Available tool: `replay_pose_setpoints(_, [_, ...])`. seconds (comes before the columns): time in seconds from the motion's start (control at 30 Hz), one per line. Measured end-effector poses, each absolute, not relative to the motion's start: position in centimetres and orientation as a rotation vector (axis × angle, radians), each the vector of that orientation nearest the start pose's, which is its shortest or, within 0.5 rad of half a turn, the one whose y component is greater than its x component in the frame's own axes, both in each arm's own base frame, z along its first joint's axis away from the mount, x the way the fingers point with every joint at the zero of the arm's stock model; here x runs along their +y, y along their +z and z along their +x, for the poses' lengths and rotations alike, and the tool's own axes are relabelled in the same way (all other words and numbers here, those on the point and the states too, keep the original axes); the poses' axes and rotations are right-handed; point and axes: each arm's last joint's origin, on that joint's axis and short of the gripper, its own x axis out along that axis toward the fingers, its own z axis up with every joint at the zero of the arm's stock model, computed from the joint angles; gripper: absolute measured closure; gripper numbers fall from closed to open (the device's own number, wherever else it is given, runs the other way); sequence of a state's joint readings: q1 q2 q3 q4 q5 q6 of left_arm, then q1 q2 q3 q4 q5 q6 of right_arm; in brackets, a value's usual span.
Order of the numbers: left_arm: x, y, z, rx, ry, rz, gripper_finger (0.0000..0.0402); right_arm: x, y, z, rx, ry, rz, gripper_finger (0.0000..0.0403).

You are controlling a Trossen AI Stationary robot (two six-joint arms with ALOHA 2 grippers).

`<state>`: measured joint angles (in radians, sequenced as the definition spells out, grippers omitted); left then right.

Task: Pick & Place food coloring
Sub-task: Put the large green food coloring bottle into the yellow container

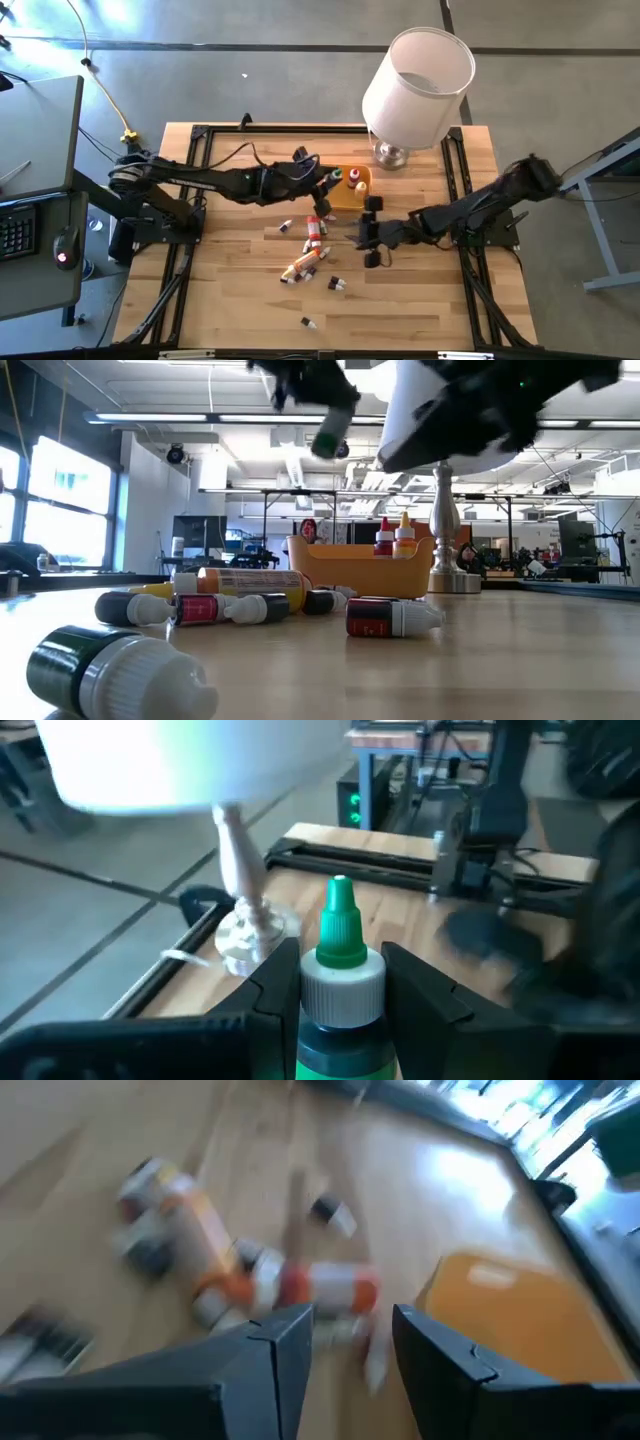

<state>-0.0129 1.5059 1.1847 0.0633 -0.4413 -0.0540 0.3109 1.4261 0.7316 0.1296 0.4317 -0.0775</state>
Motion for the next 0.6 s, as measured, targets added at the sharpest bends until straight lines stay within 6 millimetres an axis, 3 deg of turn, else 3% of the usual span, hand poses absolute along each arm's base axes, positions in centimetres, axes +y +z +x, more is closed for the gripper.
replay_pose_setpoints(0.2, [3.2, 25.3, 35.6, 0.018, 0.509, -0.048, 0.0304, 8.1, 22.1, 24.6, 0.613, -0.052, -0.154, 0.0270])
replay_pose_setpoints(0.43, [6.3, 17.9, 36.9, -0.049, 0.599, -0.085, 0.0304, 8.2, 22.2, 24.0, 0.643, -0.052, -0.162, 0.0270])
replay_pose_setpoints(0.6, [6.6, 15.5, 38.5, -0.063, 0.573, -0.081, 0.0304, 8.2, 22.0, 24.0, 0.663, -0.060, -0.189, 0.0270])
